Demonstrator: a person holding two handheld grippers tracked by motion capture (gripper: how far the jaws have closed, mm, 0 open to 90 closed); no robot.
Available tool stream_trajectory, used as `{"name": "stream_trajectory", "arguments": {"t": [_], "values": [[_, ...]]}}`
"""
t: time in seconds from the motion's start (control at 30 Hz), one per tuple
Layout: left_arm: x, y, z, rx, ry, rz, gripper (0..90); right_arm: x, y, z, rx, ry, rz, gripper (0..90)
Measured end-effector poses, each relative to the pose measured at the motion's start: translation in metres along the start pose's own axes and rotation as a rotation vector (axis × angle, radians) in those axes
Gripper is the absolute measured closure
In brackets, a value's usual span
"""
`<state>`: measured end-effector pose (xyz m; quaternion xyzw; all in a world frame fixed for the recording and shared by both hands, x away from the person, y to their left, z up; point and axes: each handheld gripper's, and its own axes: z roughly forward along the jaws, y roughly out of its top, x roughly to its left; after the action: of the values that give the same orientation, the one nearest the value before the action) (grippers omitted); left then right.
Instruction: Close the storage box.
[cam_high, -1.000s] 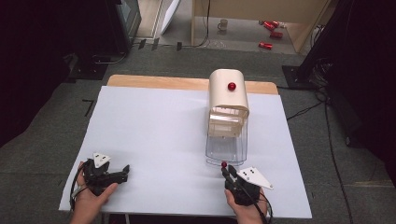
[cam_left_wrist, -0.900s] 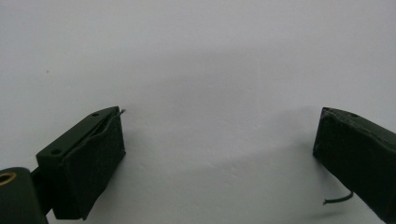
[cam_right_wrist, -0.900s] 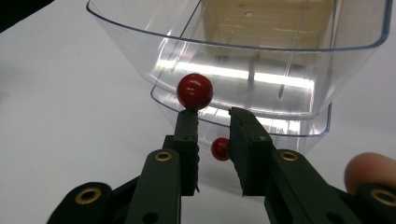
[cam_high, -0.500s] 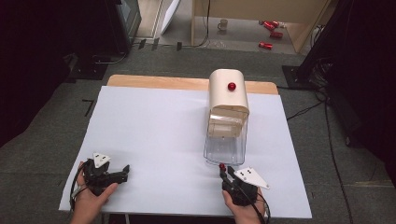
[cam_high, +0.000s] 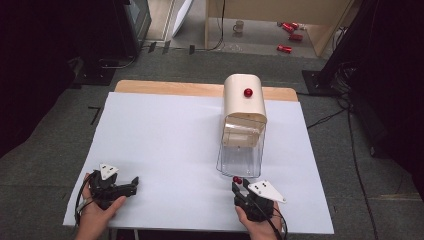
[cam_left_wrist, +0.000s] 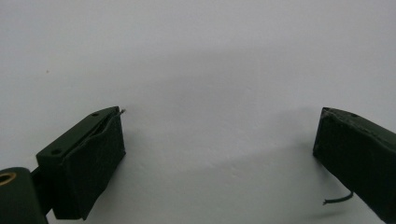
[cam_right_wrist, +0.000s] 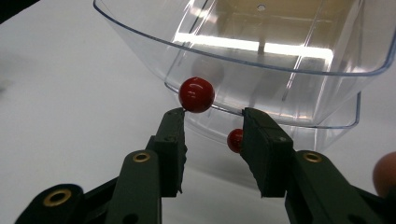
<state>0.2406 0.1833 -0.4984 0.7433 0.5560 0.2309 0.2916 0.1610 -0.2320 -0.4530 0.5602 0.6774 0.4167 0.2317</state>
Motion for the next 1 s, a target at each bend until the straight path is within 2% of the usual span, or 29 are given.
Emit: {"name": "stream_trajectory", "arguments": {"t": [0.17, 0.37, 0.53, 0.63, 1.0], "values": [[0.000, 0.000, 0.000, 0.000, 0.000, 0.000, 2.0, 0.002, 0.000, 0.000, -0.010, 0.004, 0.009, 59.1], [0.000, 0.000, 0.000, 0.000, 0.000, 0.000, 2.0, 0.009, 0.001, 0.001, -0.025, 0.021, 0.016, 62.2], [0.000, 0.000, 0.000, 0.000, 0.000, 0.000, 2.0, 0.012, 0.002, 0.005, -0.025, 0.006, 0.029, 69.1], [0.000, 0.000, 0.000, 0.000, 0.000, 0.000, 2.0, 0.011, 0.002, 0.004, -0.029, -0.005, 0.029, 74.3], [0.000, 0.000, 0.000, 0.000, 0.000, 0.000, 2.0, 0.007, 0.003, 0.000, -0.038, -0.014, 0.027, 75.3]]}}
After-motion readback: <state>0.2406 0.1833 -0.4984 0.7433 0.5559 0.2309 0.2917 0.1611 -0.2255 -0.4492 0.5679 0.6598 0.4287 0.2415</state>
